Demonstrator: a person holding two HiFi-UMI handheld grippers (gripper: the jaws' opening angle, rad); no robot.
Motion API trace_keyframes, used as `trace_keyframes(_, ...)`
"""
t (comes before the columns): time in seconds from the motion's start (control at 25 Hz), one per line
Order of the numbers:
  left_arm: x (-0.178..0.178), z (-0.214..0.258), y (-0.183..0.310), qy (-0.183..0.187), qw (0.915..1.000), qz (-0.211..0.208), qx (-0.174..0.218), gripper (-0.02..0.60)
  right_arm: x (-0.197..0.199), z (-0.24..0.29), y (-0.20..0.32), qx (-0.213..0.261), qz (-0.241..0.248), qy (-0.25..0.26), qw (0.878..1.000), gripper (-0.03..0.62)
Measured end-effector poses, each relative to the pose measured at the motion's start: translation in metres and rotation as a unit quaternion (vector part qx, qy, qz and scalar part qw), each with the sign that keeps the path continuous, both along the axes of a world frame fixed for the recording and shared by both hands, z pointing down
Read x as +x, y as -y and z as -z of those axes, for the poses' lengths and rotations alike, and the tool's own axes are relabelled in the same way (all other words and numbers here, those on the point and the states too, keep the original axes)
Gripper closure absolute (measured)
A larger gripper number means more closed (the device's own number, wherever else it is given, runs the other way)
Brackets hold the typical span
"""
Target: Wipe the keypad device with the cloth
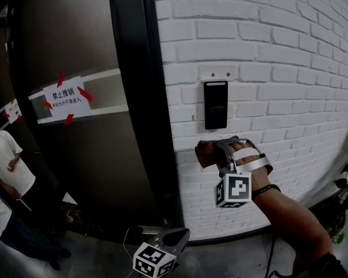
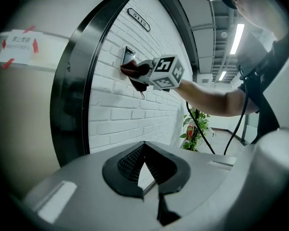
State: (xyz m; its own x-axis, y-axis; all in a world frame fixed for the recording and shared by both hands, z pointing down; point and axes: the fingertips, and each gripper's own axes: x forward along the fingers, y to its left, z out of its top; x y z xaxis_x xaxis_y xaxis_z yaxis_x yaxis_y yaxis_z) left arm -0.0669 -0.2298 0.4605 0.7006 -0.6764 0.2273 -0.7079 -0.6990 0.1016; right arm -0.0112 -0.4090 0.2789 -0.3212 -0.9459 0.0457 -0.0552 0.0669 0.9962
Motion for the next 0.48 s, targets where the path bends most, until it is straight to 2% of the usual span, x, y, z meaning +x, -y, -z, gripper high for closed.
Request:
trace_keyframes(0.2,-0.002,-0.004,0.003,-0.005,1.0000,0.005,-0.005,0.565,-0.006,0.046,-0.029,0.034,0.014,0.014,0.999,0.540)
trace_keyframes(0.36,0.008,0.000,0.005,-0.003,1.0000,-0.005,-0.007,0.565,-0.004,0.083,-0.028,0.065,0.015,0.023,0.997,0.540)
trace_keyframes(0.48,0.017,0.010,0.013,0.005,0.9999,-0.014,0.007,0.565,-0.002,0.113,-0.019,0.087,0.007,0.026,0.996,0.540)
